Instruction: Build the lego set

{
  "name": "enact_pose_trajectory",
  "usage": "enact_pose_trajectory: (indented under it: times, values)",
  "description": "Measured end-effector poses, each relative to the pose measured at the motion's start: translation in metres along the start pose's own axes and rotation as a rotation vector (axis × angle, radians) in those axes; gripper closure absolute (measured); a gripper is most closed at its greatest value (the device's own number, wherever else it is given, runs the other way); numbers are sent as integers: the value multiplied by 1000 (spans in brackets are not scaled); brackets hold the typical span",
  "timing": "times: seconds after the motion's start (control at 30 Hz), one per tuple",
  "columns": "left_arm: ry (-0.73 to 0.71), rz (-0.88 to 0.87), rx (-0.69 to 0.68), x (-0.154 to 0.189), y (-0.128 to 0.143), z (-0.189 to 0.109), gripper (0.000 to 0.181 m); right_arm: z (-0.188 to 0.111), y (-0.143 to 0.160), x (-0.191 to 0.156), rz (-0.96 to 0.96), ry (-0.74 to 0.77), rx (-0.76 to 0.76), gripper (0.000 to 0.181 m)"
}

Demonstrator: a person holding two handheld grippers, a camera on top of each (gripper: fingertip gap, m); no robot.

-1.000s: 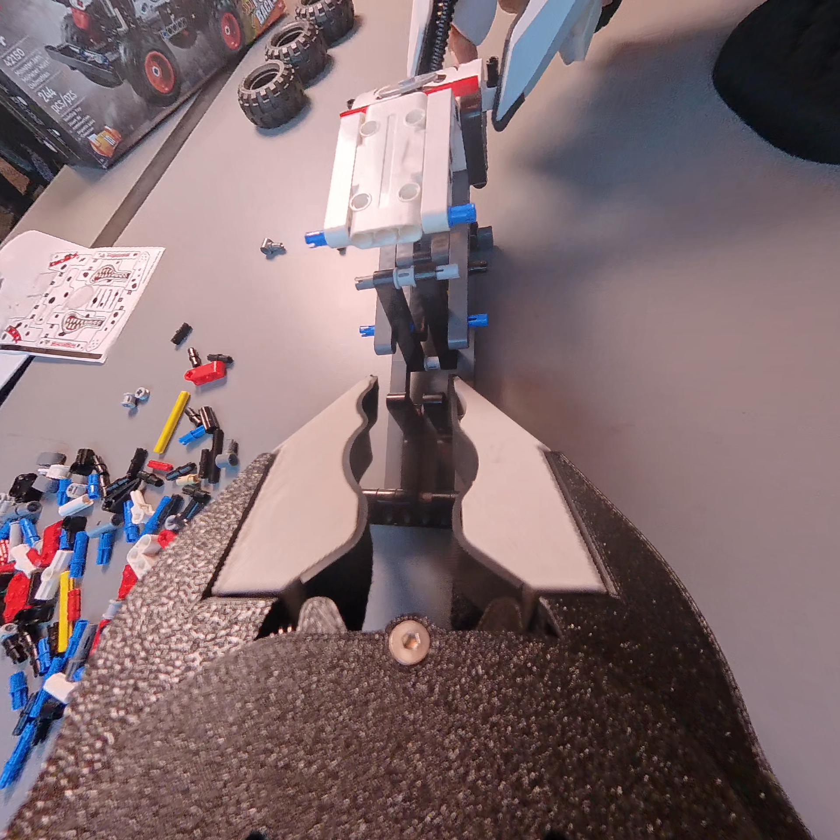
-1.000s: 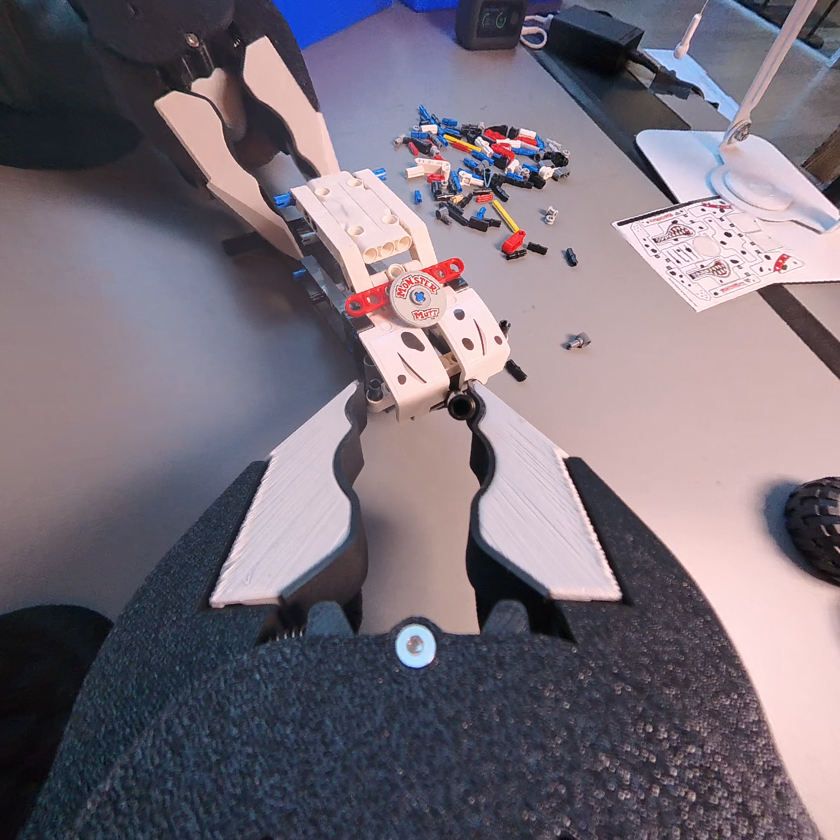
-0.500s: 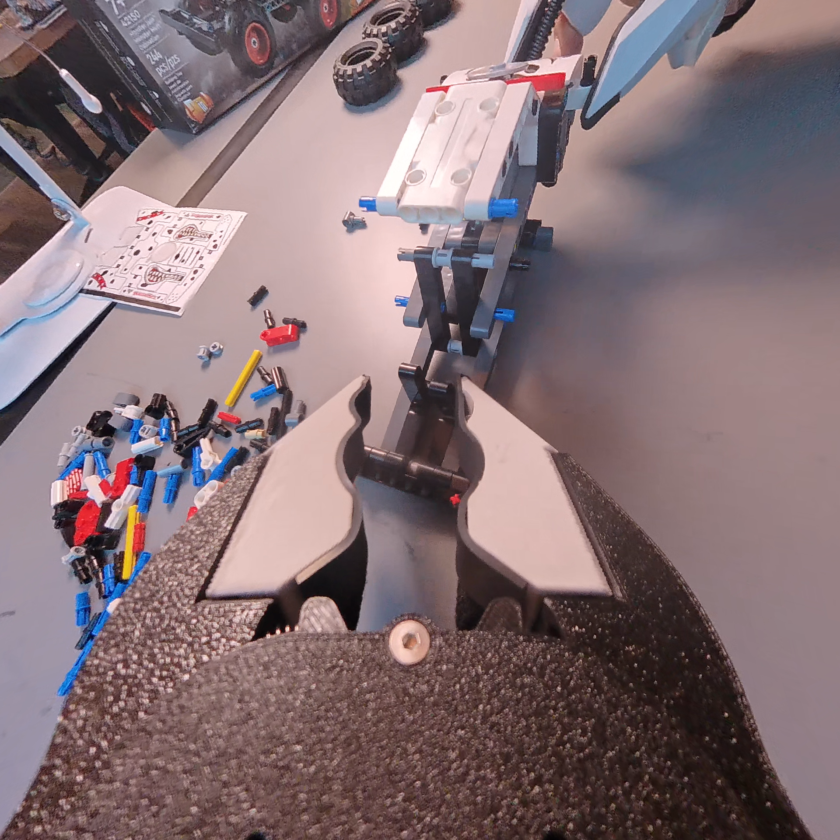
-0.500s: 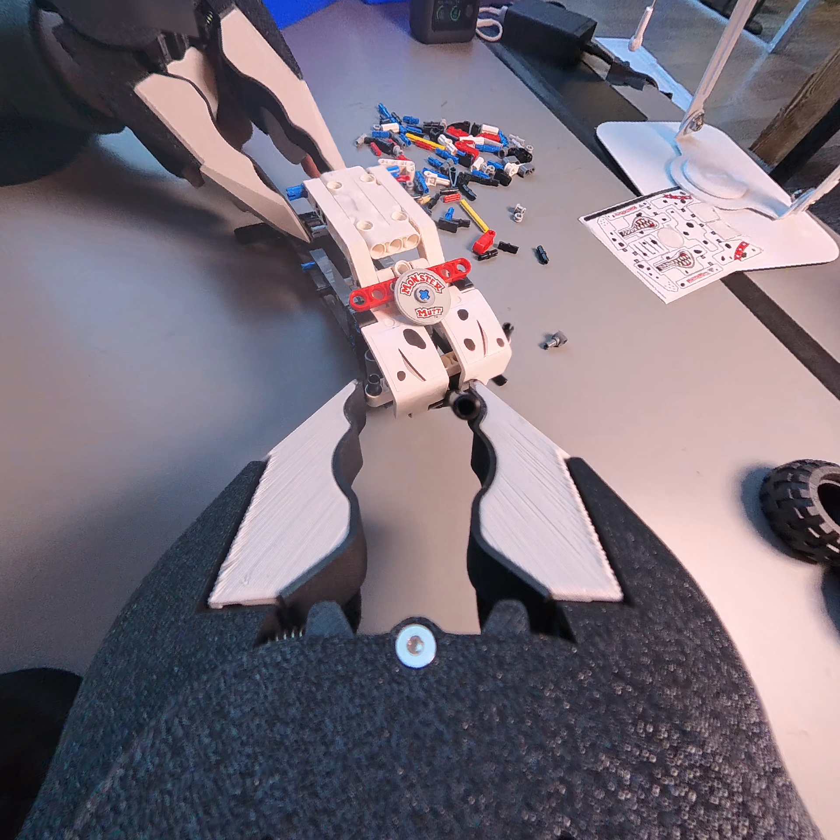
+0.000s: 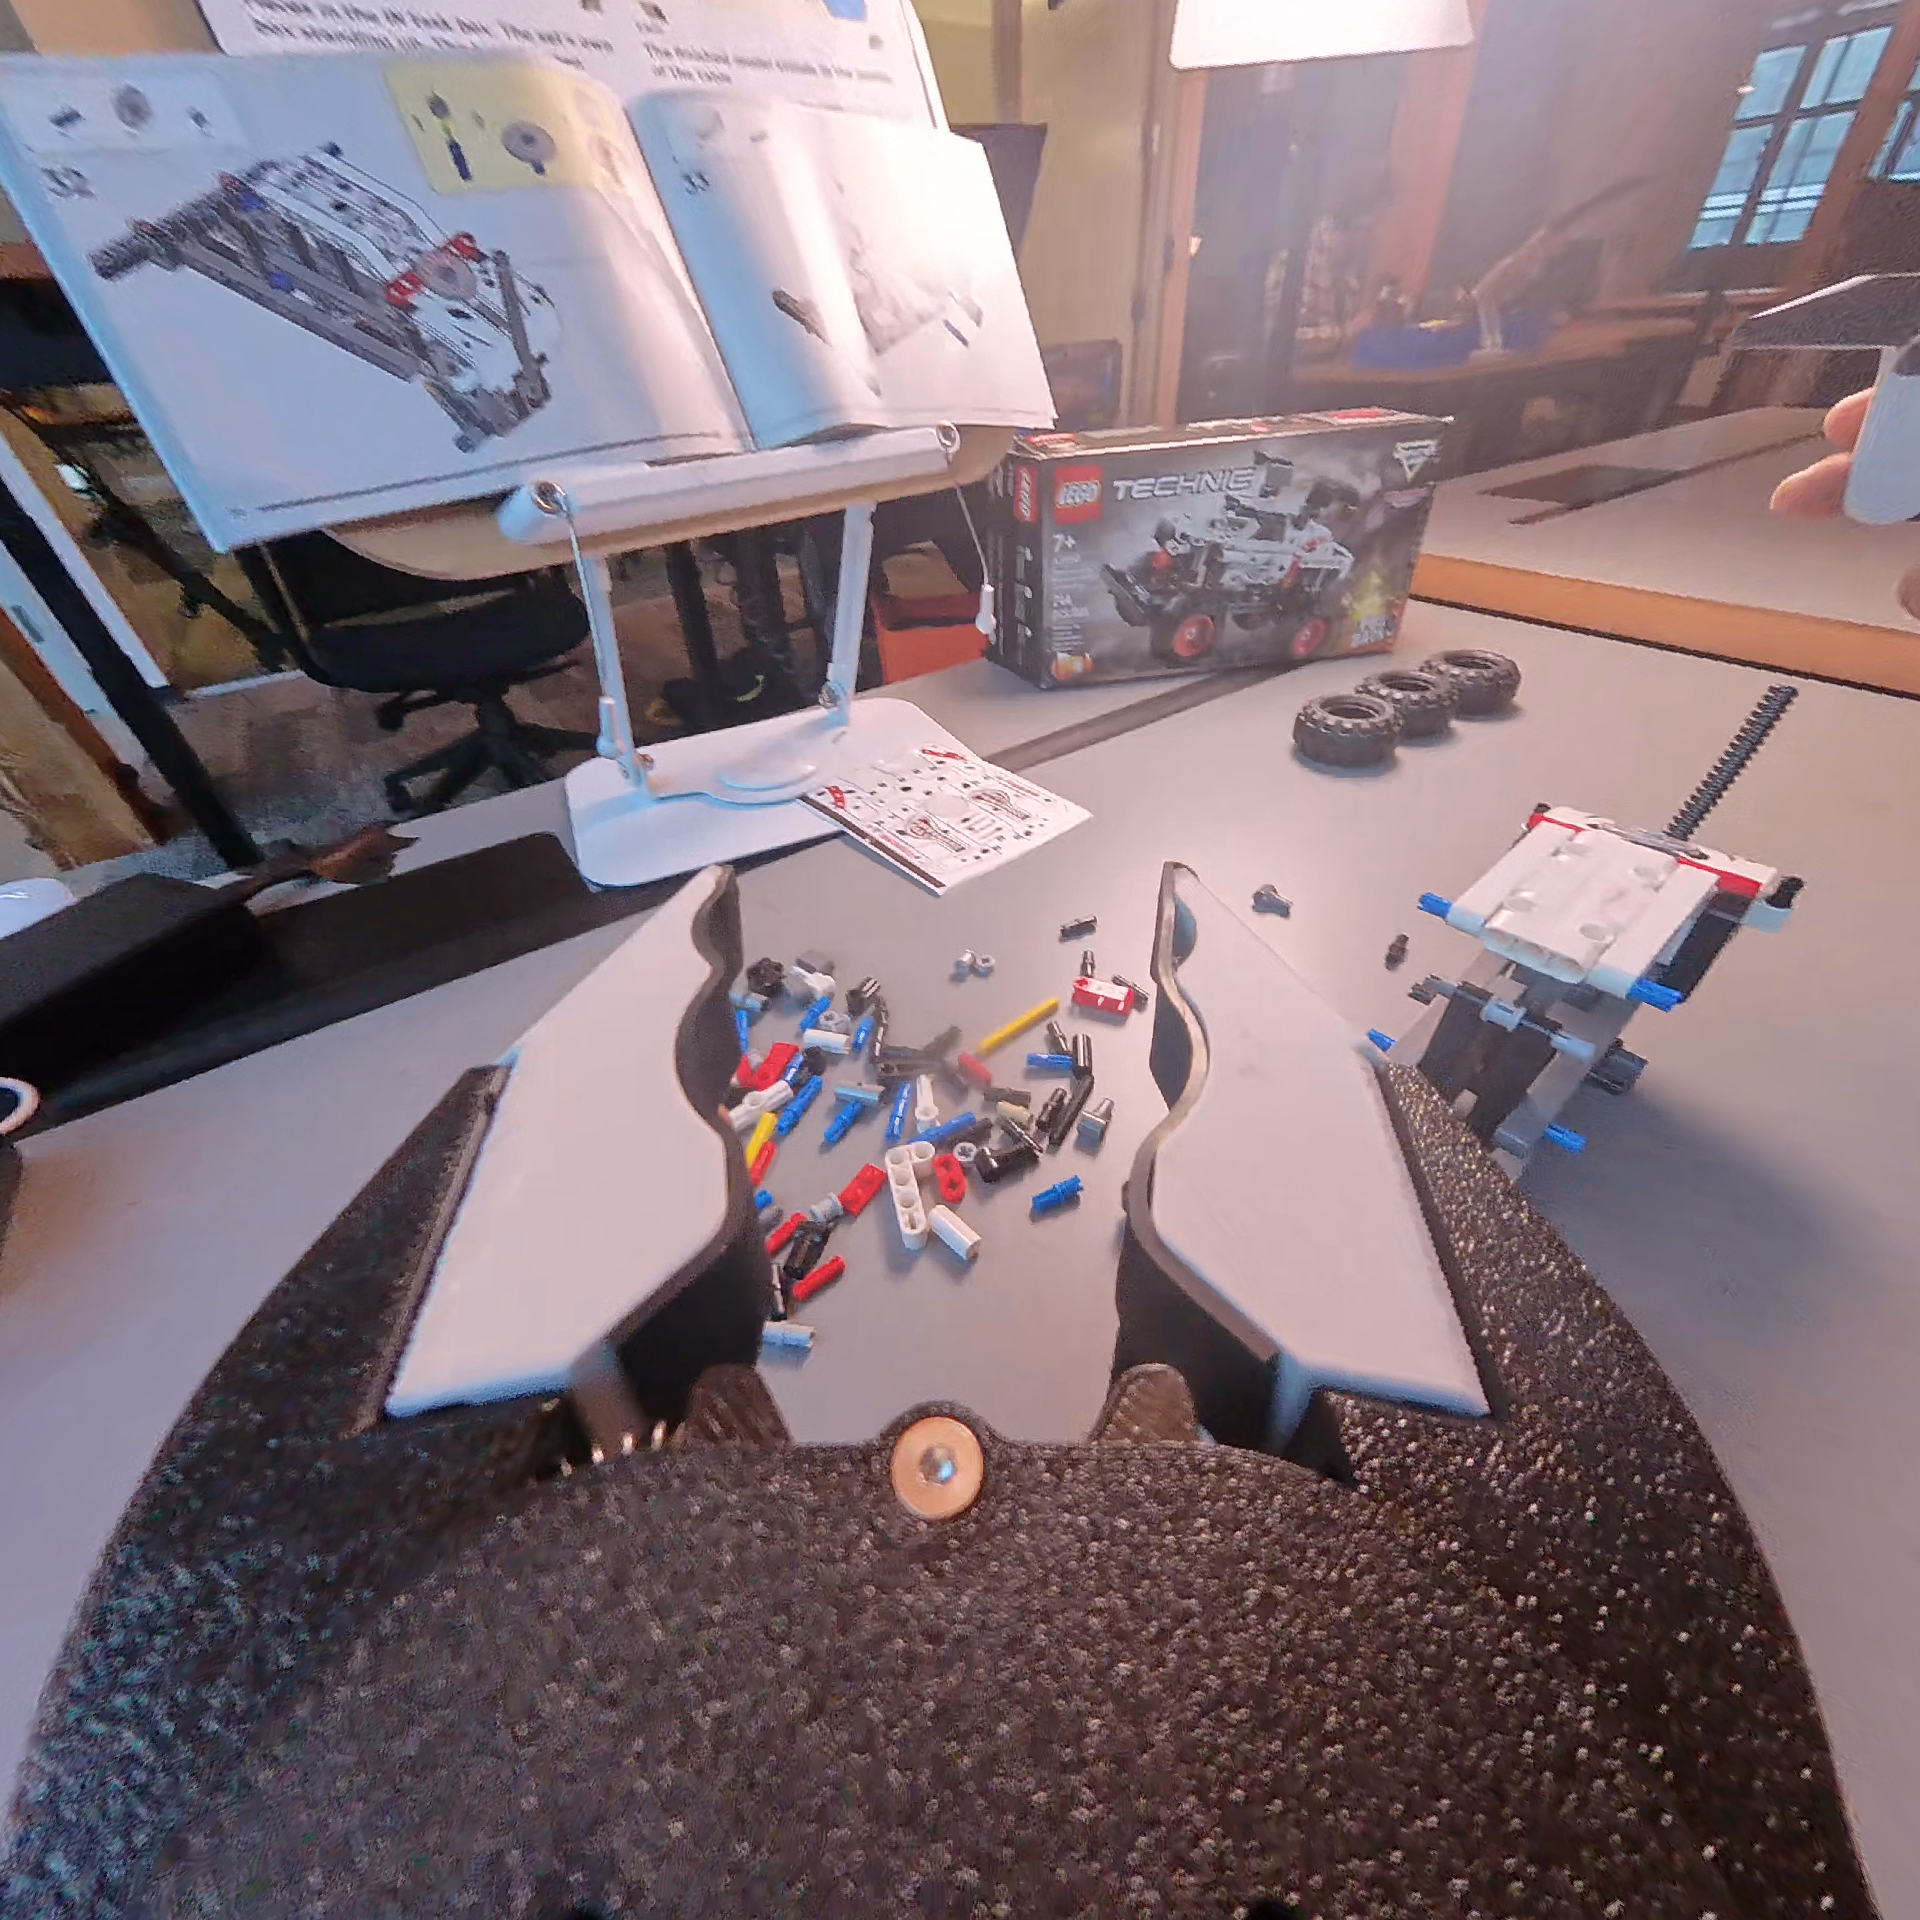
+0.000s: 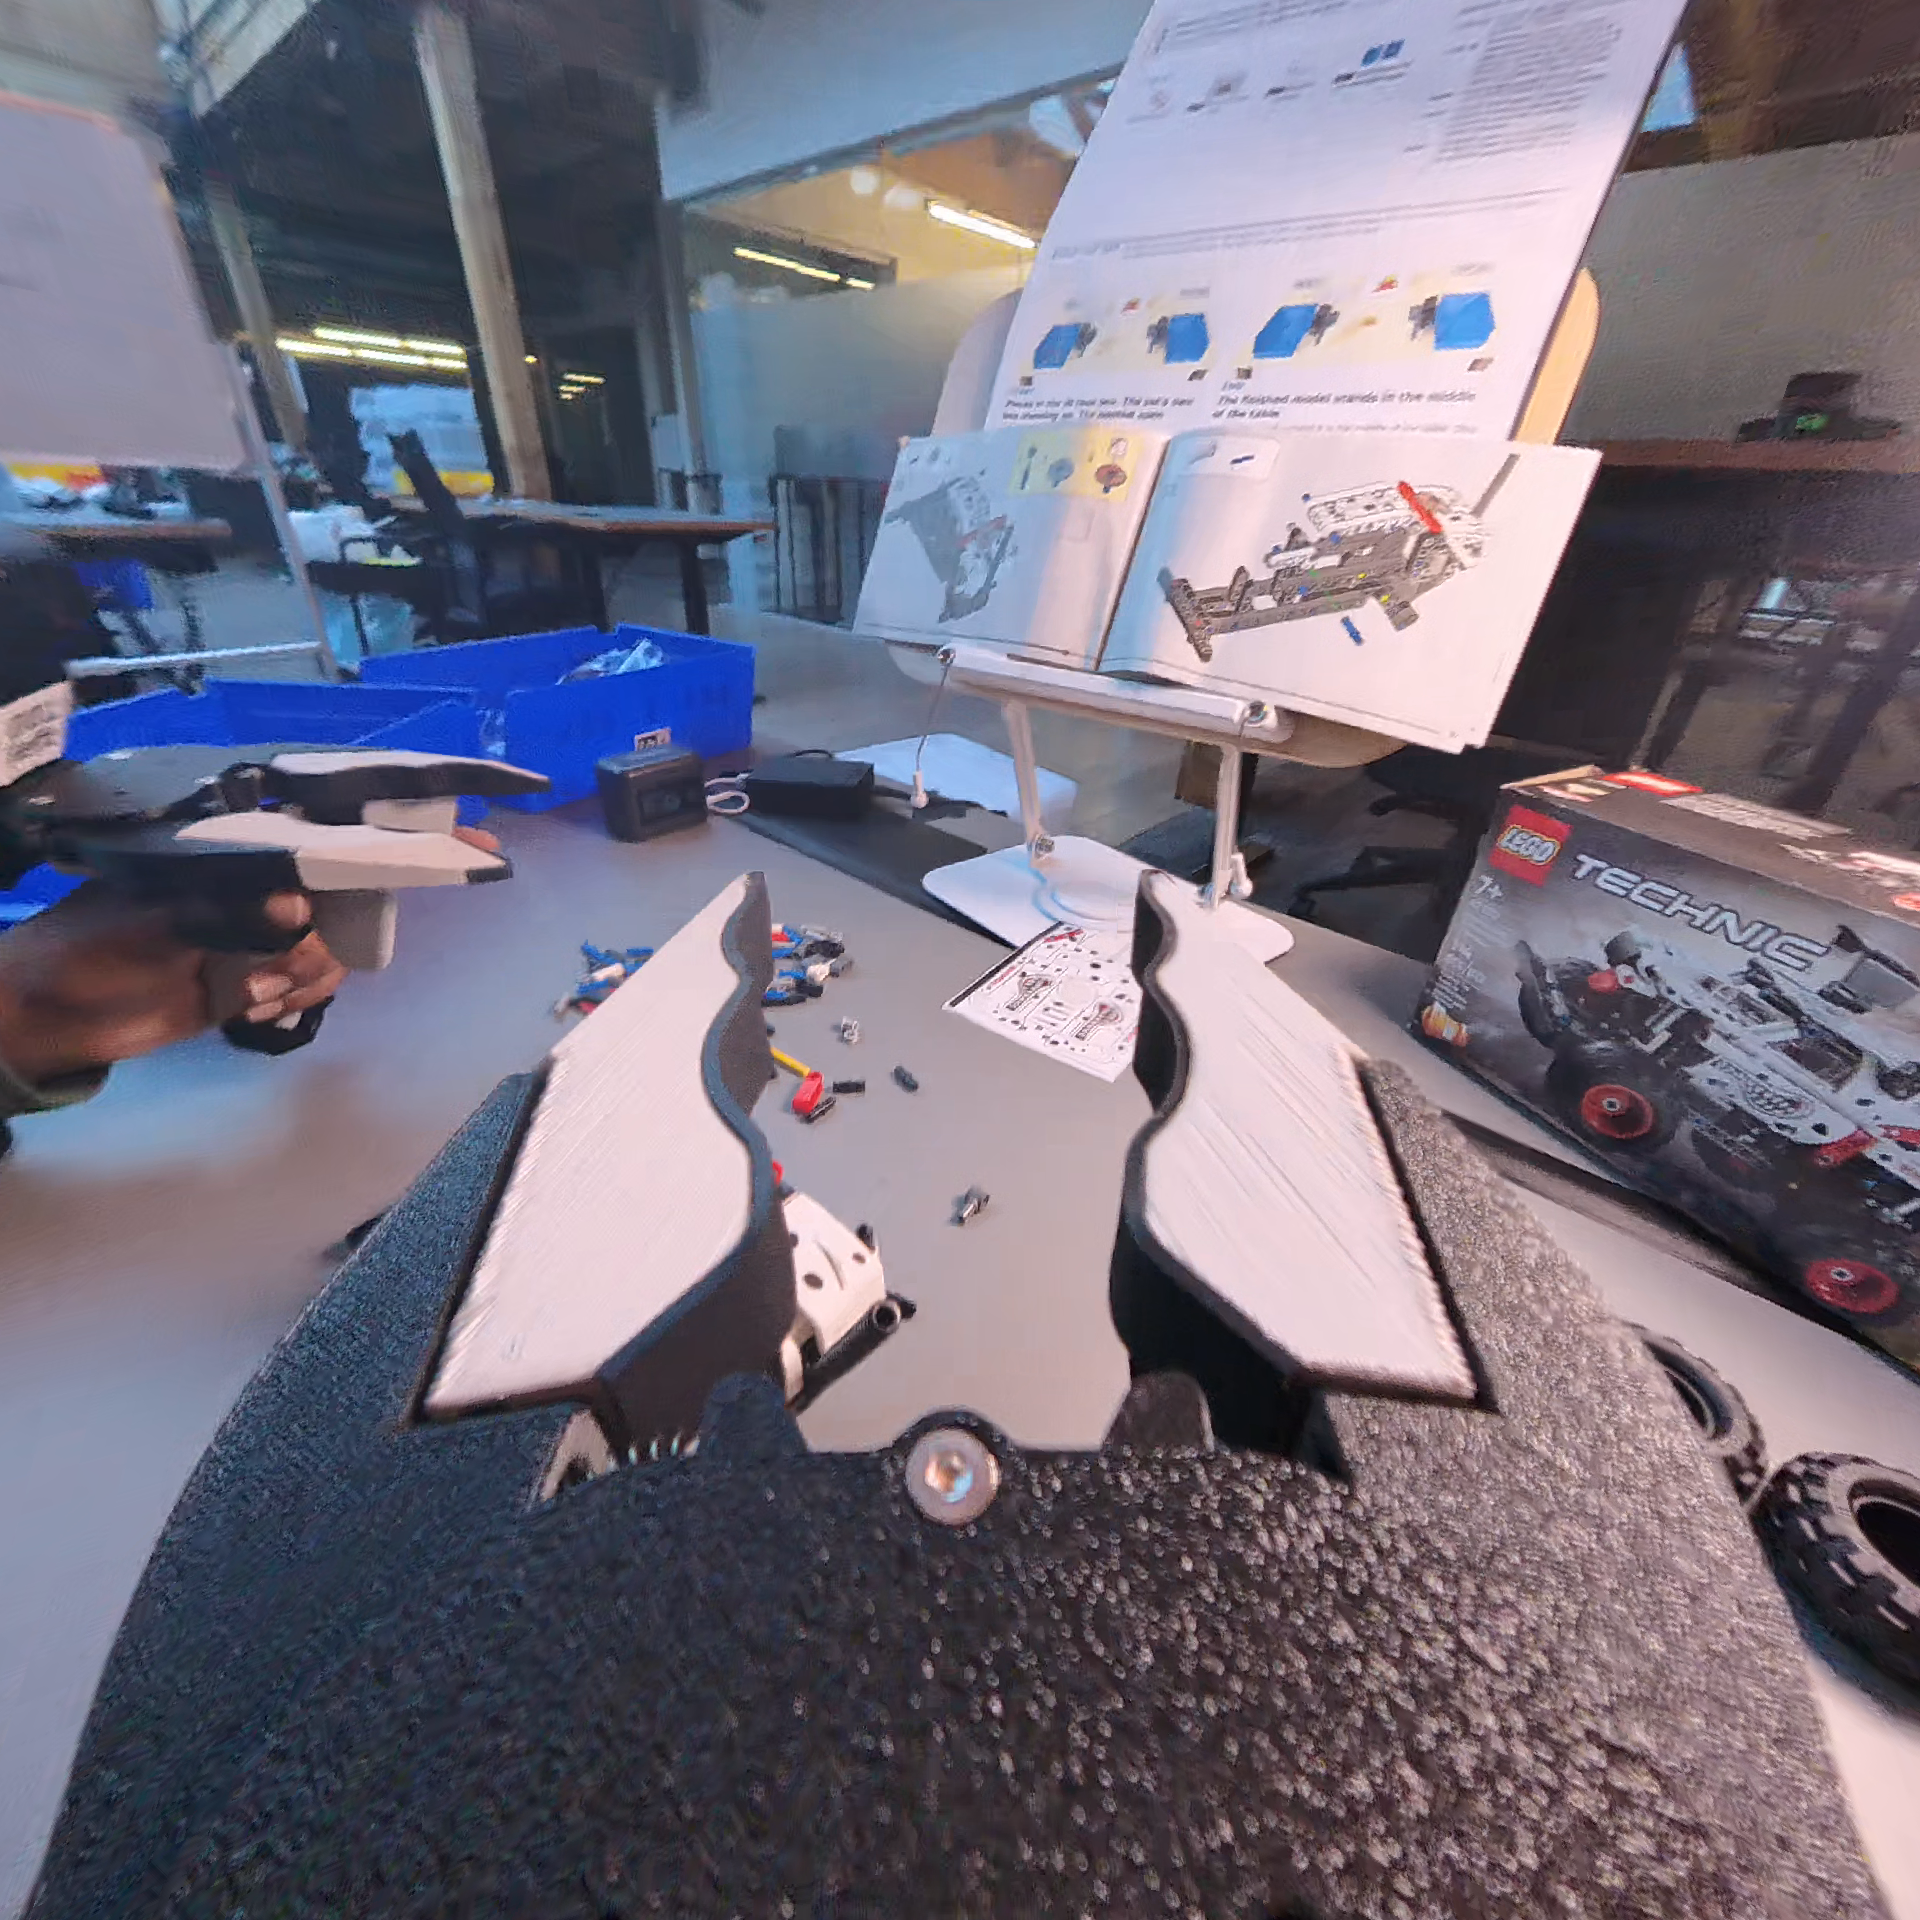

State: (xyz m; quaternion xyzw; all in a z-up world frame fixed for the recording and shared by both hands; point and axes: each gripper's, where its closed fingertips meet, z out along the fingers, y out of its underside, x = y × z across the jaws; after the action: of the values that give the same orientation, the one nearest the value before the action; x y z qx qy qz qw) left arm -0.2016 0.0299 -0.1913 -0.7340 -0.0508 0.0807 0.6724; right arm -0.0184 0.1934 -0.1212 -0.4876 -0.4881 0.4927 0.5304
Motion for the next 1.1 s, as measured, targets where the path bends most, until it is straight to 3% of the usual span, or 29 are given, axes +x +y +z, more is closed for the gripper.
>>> enact_pose_trajectory:
  times: [0.1,0.27,0.57,0.93,1.1]
  values:
    - [-50,14,50,-6,-8,-5,102,22,-4,9,-76,79,-1,118]
    - [-72,-5,60,-15,-6,-7,111,66,-18,22,-104,50,-14,122]
    - [-102,-82,14,-31,8,-7,144,136,-20,61,-156,81,-29,138]
    - [-165,-18,6,-42,14,-5,169,187,-13,90,-95,101,37,170]
    - [-193,-23,-9,-49,18,-5,172,198,-8,89,-88,94,51,178]
